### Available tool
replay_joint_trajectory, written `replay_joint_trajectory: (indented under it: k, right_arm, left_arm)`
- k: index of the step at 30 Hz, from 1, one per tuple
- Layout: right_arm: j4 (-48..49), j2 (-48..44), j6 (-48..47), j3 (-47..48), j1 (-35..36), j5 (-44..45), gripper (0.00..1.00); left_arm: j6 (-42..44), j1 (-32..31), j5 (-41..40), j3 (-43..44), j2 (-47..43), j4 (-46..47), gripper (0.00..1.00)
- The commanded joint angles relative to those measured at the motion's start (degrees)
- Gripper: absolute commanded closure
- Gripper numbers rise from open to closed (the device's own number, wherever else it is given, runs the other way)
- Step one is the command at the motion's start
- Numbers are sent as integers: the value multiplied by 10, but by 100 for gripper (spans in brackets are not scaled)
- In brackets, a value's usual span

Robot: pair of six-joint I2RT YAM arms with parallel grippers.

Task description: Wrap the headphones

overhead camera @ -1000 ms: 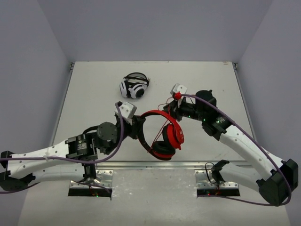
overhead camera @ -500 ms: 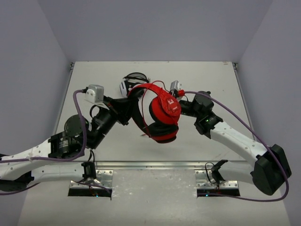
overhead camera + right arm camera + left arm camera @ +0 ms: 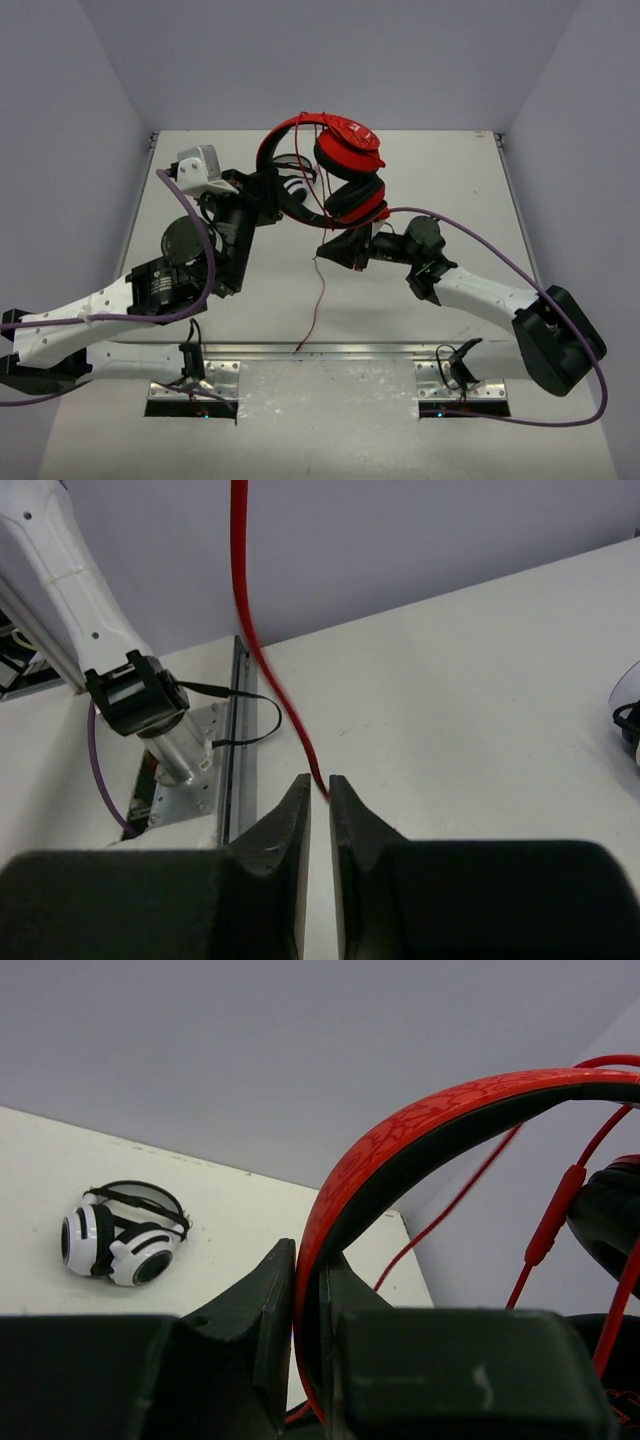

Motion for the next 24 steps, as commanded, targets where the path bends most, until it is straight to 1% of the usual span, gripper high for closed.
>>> replay_joint_trajectory:
  k: [1, 2, 4, 5, 6, 7, 8, 10, 11, 12, 13, 16, 17, 19, 20, 22, 24]
  right_arm:
    - [89, 4, 31, -9, 7, -7, 85]
    - [89, 2, 26, -13, 7, 8, 82]
    - [79, 4, 16, -10, 4, 42, 87]
    - [50, 7, 6, -1, 3, 44, 92]
    - [42, 10, 5, 8, 4, 43, 99]
    - [45, 19, 8, 17, 4, 30, 99]
    - [71, 23, 25, 16, 4, 22, 99]
    - [106, 29, 44, 3, 5, 14, 98]
    - [106, 25, 44, -3, 5, 22, 83]
    - [107, 20, 40, -21, 6, 37, 73]
    - [111, 15, 31, -30, 5, 50, 65]
    - [91, -20, 2, -61, 5, 90, 59]
    - [79, -28, -4, -65, 4, 97, 56]
    - [49, -32, -33, -59, 3, 125, 50]
    - [14, -35, -43, -53, 3, 137, 45]
    - [-5, -35, -70, -42, 2, 155, 42]
    - [-23, -28, -82, -25, -1, 128, 40]
  left_arm:
    - [-6, 10, -16, 49, 12, 63, 100]
    - [-10, 10, -13, 52, 17, 51, 99]
    - [-17, 10, -11, 56, 19, 41, 100]
    - [-24, 10, -13, 53, 16, 38, 100]
    - [-24, 11, -20, 50, 14, 38, 100]
    - [-25, 10, -30, 49, 14, 38, 100]
    - [-24, 11, -41, 43, 12, 40, 100]
    - [-17, 14, -36, 39, 11, 48, 100]
    - [-15, 14, -34, 42, 13, 48, 100]
    - [-15, 13, -34, 46, 15, 45, 100]
    - [-15, 13, -33, 50, 21, 41, 99]
    - [-9, 14, -35, 59, 23, 37, 100]
    - [-8, 14, -31, 58, 22, 38, 100]
    - [-7, 13, -26, 59, 20, 37, 100]
    - [-8, 13, -26, 59, 20, 37, 100]
    - [-7, 13, -25, 61, 20, 37, 99]
    - [-9, 13, -24, 60, 19, 16, 100]
